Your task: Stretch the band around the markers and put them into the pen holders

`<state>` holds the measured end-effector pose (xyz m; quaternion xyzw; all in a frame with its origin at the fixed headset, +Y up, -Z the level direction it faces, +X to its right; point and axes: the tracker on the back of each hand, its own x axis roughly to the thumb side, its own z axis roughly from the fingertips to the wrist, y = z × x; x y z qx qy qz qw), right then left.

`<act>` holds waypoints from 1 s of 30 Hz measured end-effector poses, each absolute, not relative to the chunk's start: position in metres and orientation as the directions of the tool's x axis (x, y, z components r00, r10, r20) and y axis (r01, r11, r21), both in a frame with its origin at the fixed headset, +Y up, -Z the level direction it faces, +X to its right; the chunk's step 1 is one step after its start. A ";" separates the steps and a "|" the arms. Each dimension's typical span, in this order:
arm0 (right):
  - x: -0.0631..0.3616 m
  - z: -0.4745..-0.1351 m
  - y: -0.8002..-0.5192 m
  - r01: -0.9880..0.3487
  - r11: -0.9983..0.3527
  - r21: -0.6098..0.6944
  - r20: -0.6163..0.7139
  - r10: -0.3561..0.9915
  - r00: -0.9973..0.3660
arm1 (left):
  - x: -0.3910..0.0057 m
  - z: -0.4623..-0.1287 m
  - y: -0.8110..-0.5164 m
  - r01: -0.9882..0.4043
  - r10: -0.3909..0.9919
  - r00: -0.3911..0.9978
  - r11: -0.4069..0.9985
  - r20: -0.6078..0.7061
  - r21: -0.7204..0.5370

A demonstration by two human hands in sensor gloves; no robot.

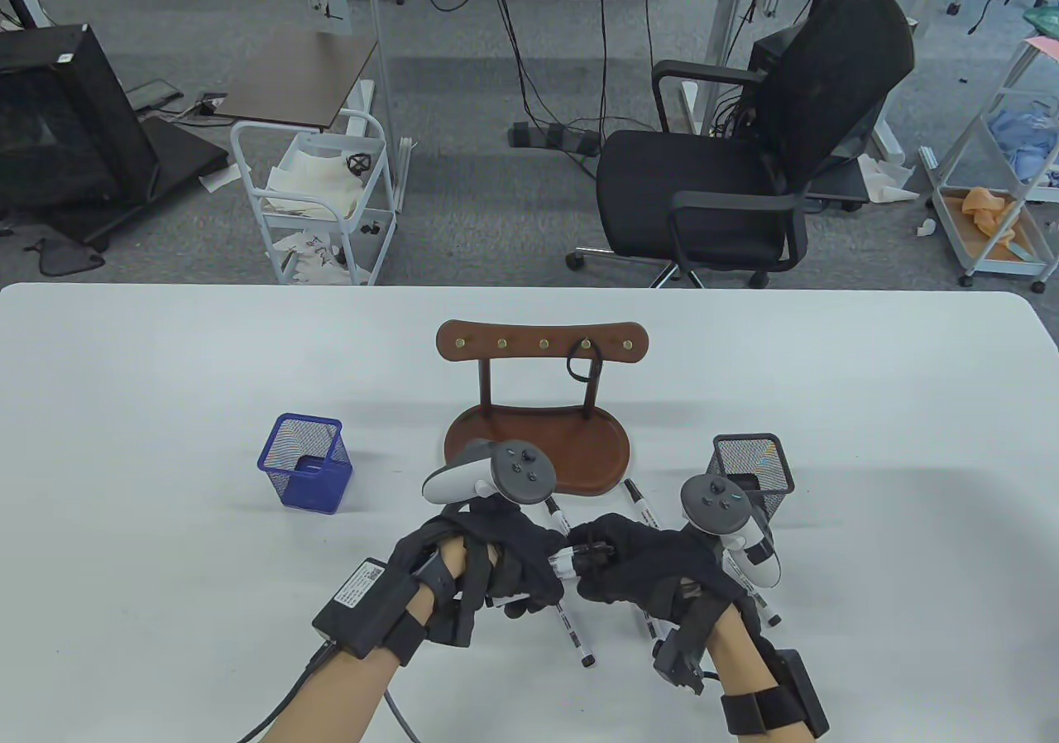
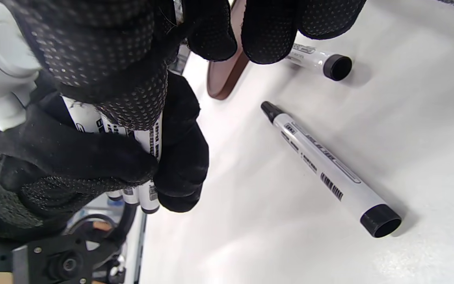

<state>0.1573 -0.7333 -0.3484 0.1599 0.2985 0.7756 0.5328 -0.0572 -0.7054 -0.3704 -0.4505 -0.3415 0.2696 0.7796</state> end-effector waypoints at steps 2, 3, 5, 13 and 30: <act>0.158 -0.349 -0.733 -0.733 -0.224 0.642 -0.080 0.932 -0.354 | -0.062 -0.371 -0.707 -0.153 0.782 0.559 0.423 0.275 -0.893; 0.158 -0.349 -0.733 -0.736 -0.208 0.644 -0.085 0.937 -0.340 | -0.064 -0.371 -0.708 -0.182 0.813 0.526 0.395 0.250 -0.900; 0.158 -0.350 -0.731 -0.745 -0.189 0.639 -0.090 0.944 -0.316 | -0.068 -0.370 -0.711 -0.238 0.860 0.465 0.351 0.210 -0.906; 0.160 -0.352 -0.737 -0.781 -0.135 0.610 -0.138 0.952 -0.272 | -0.076 -0.365 -0.718 -0.441 0.932 0.349 0.260 0.103 -0.859; 0.146 -0.340 -0.725 -0.773 -0.272 0.573 -0.008 0.941 -0.337 | -0.093 -0.358 -0.722 -0.816 0.946 0.186 -0.002 -0.265 -0.579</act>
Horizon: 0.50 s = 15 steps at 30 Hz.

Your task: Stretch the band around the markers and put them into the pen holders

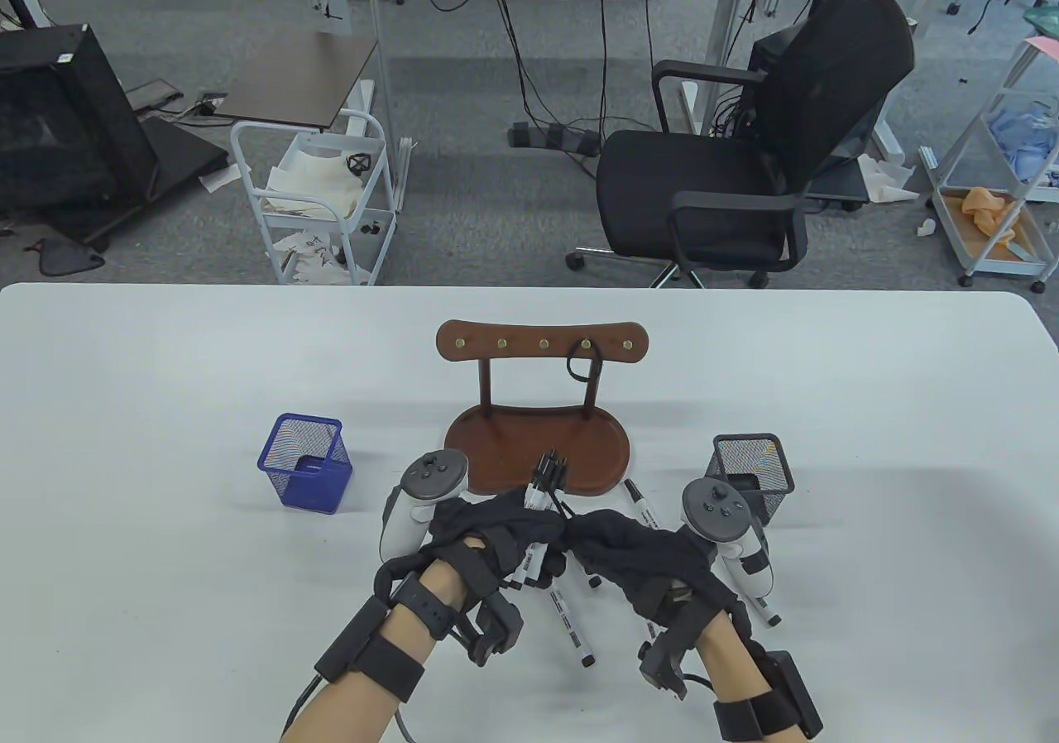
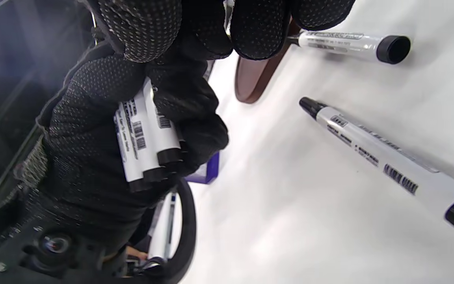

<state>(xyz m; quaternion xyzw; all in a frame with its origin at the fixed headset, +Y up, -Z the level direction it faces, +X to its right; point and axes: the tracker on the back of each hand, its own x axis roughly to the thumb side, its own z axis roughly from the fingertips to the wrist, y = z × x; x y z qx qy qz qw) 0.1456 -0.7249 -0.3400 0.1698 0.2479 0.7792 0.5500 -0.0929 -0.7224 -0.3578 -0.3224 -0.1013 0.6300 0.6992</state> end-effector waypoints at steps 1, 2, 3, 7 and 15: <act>0.146 -0.340 -0.725 -0.775 -0.285 0.565 -0.008 0.937 -0.350 | -0.093 -0.358 -0.723 -0.801 0.947 0.173 -0.024 -0.270 -0.598; 0.147 -0.340 -0.725 -0.778 -0.291 0.557 -0.010 0.934 -0.356 | -0.093 -0.358 -0.723 -0.787 0.949 0.153 -0.052 -0.276 -0.615; 0.149 -0.340 -0.726 -0.791 -0.315 0.525 -0.013 0.926 -0.378 | -0.094 -0.357 -0.723 -0.778 0.952 0.138 -0.068 -0.275 -0.625; 0.145 -0.337 -0.723 -0.777 -0.410 0.477 0.026 0.890 -0.455 | -0.094 -0.357 -0.726 -0.808 0.944 0.119 -0.089 -0.309 -0.582; 0.129 -0.324 -0.713 -0.692 -0.564 0.450 0.172 0.815 -0.553 | -0.096 -0.362 -0.733 -0.870 0.924 0.083 -0.115 -0.374 -0.479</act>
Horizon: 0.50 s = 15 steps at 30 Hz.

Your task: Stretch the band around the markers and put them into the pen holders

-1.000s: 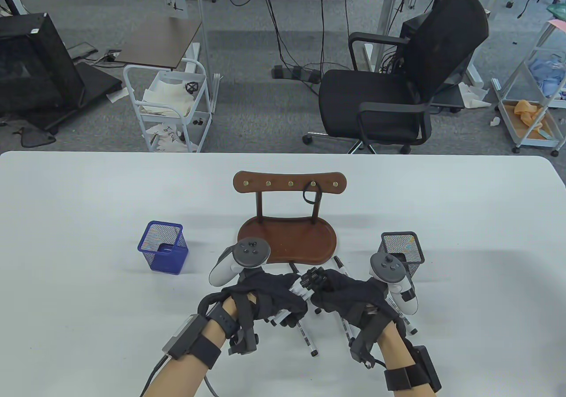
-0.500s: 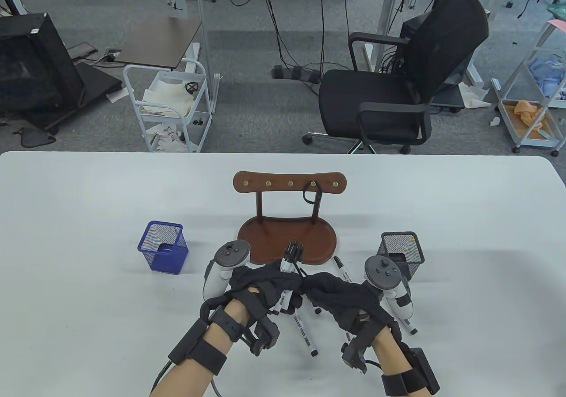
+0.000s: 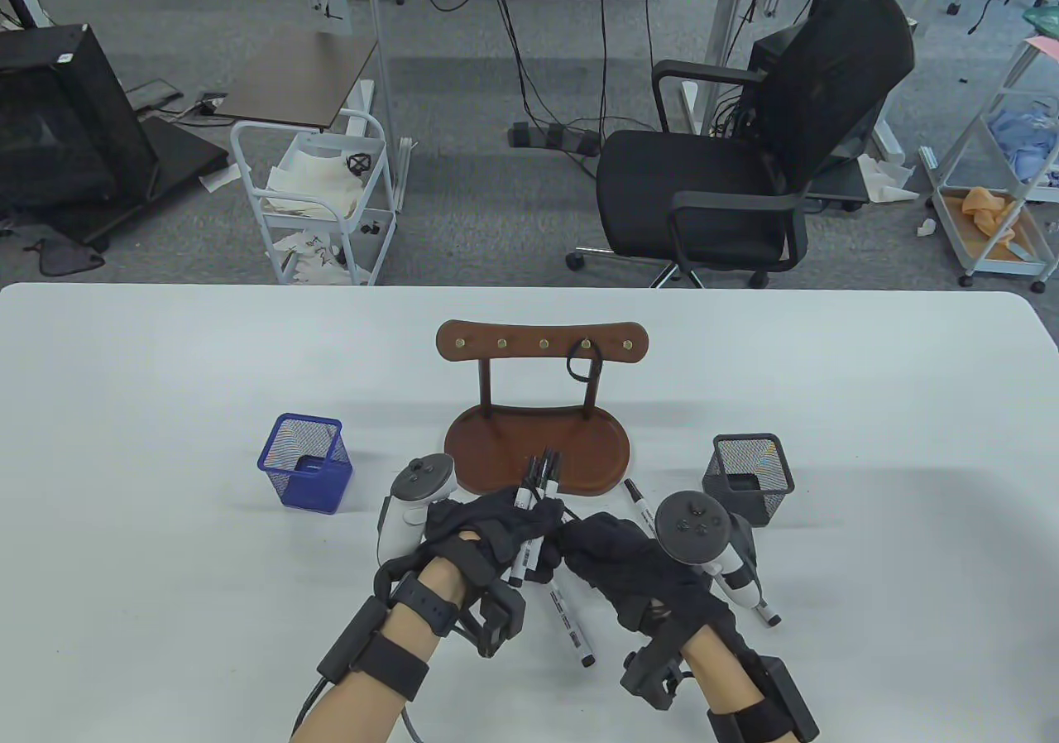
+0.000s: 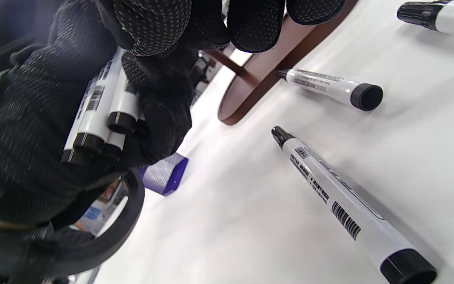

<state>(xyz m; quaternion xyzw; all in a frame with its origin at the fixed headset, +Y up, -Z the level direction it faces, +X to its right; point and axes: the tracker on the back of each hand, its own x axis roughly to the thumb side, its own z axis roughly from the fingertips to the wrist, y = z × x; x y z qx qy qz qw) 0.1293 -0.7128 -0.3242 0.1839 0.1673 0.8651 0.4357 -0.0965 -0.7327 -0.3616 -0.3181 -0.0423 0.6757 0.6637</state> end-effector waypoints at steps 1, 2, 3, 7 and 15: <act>0.127 -0.323 -0.713 -0.684 -0.570 0.455 0.188 0.812 -0.552 | -0.097 -0.362 -0.734 -0.872 0.922 0.089 -0.111 -0.376 -0.477; 0.124 -0.321 -0.713 -0.679 -0.563 0.471 0.202 0.818 -0.538 | -0.096 -0.364 -0.736 -0.878 0.925 0.097 -0.094 -0.367 -0.470; 0.121 -0.320 -0.712 -0.674 -0.566 0.475 0.205 0.816 -0.540 | -0.095 -0.365 -0.737 -0.878 0.924 0.100 -0.092 -0.368 -0.469; 0.115 -0.317 -0.711 -0.635 -0.623 0.457 0.248 0.775 -0.581 | -0.098 -0.371 -0.740 -0.903 0.922 0.086 -0.088 -0.377 -0.421; 0.117 -0.313 -0.706 -0.663 -0.603 0.443 0.262 0.794 -0.548 | -0.094 -0.375 -0.739 -0.913 0.951 0.082 -0.049 -0.299 -0.406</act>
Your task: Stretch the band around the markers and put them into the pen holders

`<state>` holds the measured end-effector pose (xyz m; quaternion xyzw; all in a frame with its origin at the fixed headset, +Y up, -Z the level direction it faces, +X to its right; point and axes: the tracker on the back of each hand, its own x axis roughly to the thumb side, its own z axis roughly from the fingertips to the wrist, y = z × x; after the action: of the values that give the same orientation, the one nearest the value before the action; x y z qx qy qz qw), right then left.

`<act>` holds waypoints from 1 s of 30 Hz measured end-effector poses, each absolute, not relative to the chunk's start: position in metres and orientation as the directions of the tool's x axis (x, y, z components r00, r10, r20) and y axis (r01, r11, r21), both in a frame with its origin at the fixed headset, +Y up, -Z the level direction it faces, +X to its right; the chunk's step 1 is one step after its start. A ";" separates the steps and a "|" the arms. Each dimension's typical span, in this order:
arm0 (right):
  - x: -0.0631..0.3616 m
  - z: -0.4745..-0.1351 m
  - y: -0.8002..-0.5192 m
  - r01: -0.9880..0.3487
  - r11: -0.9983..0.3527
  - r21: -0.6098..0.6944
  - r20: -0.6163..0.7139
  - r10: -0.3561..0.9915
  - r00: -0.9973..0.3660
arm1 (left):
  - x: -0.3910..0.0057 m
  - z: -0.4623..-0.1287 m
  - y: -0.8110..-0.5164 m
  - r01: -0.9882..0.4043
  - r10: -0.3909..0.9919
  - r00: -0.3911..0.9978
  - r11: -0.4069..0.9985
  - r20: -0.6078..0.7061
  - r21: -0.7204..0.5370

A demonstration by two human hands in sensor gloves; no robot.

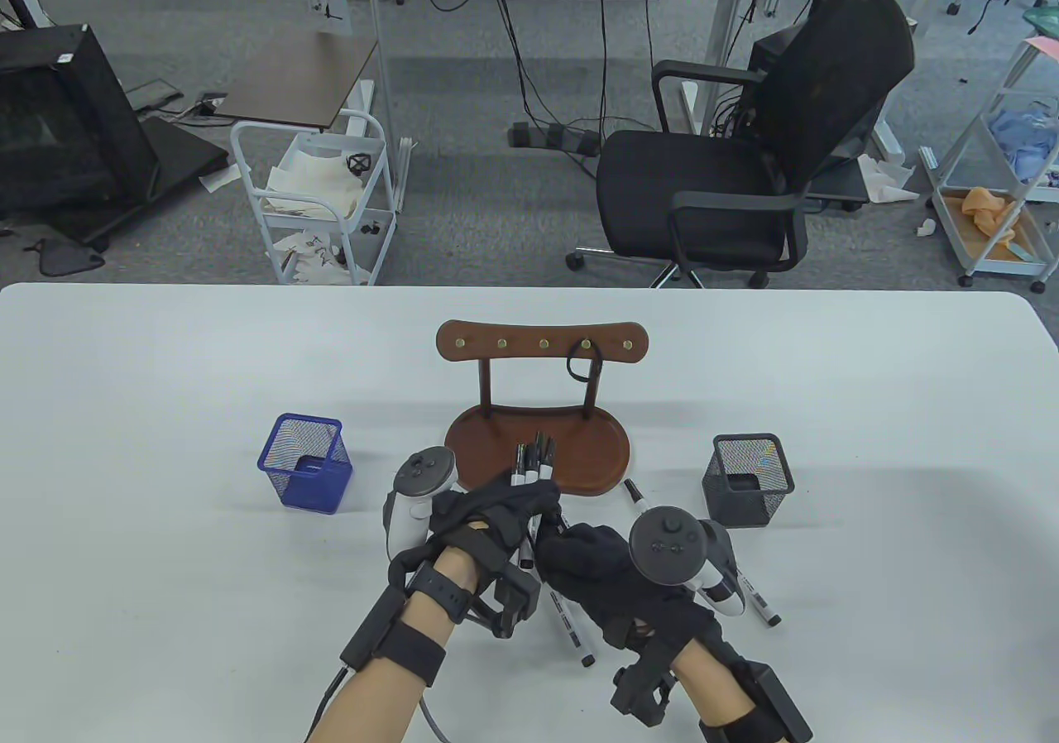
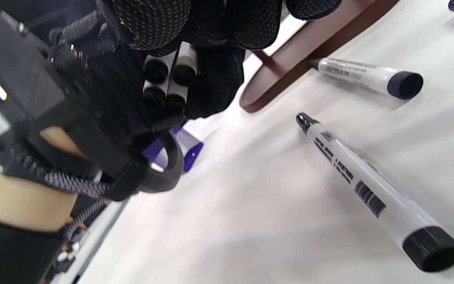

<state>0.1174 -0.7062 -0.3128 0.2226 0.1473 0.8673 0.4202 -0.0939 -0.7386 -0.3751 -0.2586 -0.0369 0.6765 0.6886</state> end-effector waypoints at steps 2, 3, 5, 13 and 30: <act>0.128 -0.317 -0.706 -0.725 -0.577 0.376 0.215 0.815 -0.538 | -0.095 -0.372 -0.736 -0.897 0.960 0.075 -0.053 -0.269 -0.440; 0.131 -0.318 -0.706 -0.739 -0.570 0.358 0.205 0.820 -0.534 | -0.095 -0.371 -0.735 -0.891 0.960 0.071 -0.060 -0.270 -0.449; 0.137 -0.322 -0.708 -0.772 -0.545 0.328 0.179 0.838 -0.515 | -0.094 -0.366 -0.732 -0.874 0.968 0.072 -0.055 -0.241 -0.483; 0.150 -0.330 -0.712 -0.874 -0.402 0.272 0.113 0.916 -0.386 | -0.088 -0.349 -0.723 -0.807 0.985 0.031 -0.077 -0.171 -0.586; 0.155 -0.319 -0.707 -0.926 -0.341 0.164 0.207 0.929 -0.306 | -0.089 -0.346 -0.715 -0.850 0.987 0.127 0.057 -0.099 -0.524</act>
<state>0.1555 -0.7070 -0.3193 0.1331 0.0069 0.8080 0.5740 -0.0895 -0.7153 -0.3455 -0.2369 -0.1451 0.6446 0.7122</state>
